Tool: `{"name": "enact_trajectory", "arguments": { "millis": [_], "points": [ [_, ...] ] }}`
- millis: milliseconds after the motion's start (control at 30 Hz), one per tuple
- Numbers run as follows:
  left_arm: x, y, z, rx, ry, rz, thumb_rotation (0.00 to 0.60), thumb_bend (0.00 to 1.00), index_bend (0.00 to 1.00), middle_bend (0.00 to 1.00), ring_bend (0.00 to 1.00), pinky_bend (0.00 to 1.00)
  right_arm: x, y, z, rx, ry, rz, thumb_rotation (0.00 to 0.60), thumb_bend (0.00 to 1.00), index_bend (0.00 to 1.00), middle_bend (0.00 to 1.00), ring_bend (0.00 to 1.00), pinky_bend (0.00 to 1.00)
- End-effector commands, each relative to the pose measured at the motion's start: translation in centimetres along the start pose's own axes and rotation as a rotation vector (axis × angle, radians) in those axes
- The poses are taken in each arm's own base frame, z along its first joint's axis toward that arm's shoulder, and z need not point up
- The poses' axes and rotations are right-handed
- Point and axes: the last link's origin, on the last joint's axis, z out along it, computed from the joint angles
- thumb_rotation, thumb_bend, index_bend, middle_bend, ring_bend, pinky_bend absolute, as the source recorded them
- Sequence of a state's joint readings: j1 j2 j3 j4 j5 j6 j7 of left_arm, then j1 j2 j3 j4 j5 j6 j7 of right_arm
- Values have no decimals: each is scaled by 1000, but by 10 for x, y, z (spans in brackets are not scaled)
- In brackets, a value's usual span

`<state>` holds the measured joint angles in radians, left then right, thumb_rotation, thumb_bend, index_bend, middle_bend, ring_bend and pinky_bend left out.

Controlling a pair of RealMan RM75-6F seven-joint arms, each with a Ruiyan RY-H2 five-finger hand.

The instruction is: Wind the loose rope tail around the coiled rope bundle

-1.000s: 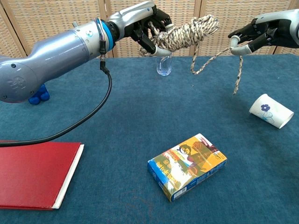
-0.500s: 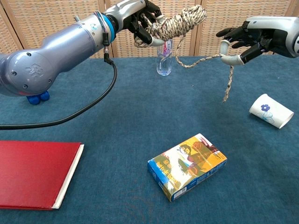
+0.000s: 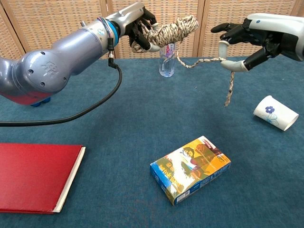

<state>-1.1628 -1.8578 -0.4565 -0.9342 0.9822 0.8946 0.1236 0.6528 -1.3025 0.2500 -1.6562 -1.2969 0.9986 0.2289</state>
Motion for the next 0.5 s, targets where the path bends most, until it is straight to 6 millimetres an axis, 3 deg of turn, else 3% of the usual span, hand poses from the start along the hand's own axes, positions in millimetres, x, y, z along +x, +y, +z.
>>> {"name": "enact_trajectory", "arguments": {
  "millis": [33,267,500],
  "points": [
    [-6,2,-1,4,-21,12,600,539,755,595,532,617,0,-6,-2,21,5,9,600,496,721,0,0,0],
    [-20,3,-5,-15,-54,70,600,539,755,596,533,618,3,-26,-2,83,-9,-7,600,496,721,0,0,0],
    [-35,5,-13,-105,-90,177,600,539,756,596,533,618,11,-55,11,91,-68,2,600,496,721,0,0,0]
  ]
}}
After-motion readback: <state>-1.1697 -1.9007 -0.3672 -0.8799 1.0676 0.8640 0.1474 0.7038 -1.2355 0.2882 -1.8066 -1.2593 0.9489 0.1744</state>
